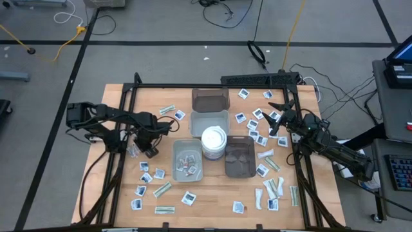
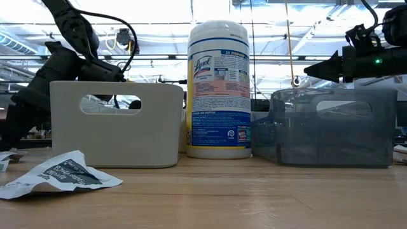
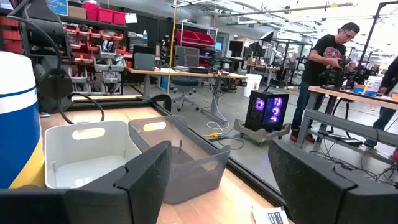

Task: Pick & Place First Aid Supplies
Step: Put the ointment pack into the bottom gray bin

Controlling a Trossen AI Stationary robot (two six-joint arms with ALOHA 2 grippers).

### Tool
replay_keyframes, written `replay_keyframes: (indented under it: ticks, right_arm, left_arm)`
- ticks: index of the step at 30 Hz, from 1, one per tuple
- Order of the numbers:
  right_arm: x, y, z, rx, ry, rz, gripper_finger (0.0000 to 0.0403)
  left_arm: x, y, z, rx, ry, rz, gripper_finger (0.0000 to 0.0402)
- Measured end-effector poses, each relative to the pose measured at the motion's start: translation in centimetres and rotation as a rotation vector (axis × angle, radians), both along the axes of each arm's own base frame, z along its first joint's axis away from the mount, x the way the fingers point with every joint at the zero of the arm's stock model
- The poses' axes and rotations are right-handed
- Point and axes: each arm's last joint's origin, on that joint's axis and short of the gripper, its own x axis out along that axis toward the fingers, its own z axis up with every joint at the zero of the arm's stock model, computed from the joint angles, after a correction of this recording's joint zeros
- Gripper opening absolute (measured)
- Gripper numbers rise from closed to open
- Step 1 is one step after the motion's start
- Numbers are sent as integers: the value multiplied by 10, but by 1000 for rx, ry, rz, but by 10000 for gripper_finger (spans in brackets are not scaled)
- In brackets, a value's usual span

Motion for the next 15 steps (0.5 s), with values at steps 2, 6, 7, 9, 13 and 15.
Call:
replay_keyframes:
  ticks: [2, 6, 7, 9, 13, 15]
  right_arm:
    - [0, 0, 0, 0, 0, 0, 263]
    - [0, 0, 0, 0, 0, 0, 263]
    - [0, 0, 0, 0, 0, 0, 263]
    - [0, 0, 0, 0, 0, 0, 263]
    - [0, 0, 0, 0, 0, 0, 263]
    - [0, 0, 0, 0, 0, 0, 263]
  left_arm:
    - [1, 0, 0, 5, -8, 6, 43]
    - [4, 2, 0, 29, -17, 69, 7]
    - [6, 4, 1, 37, -19, 98, 8]
    - [10, 8, 5, 55, -17, 178, 11]
    - [11, 18, 20, 62, 4, 378, 4]
    - [14, 22, 30, 72, -15, 443, 6]
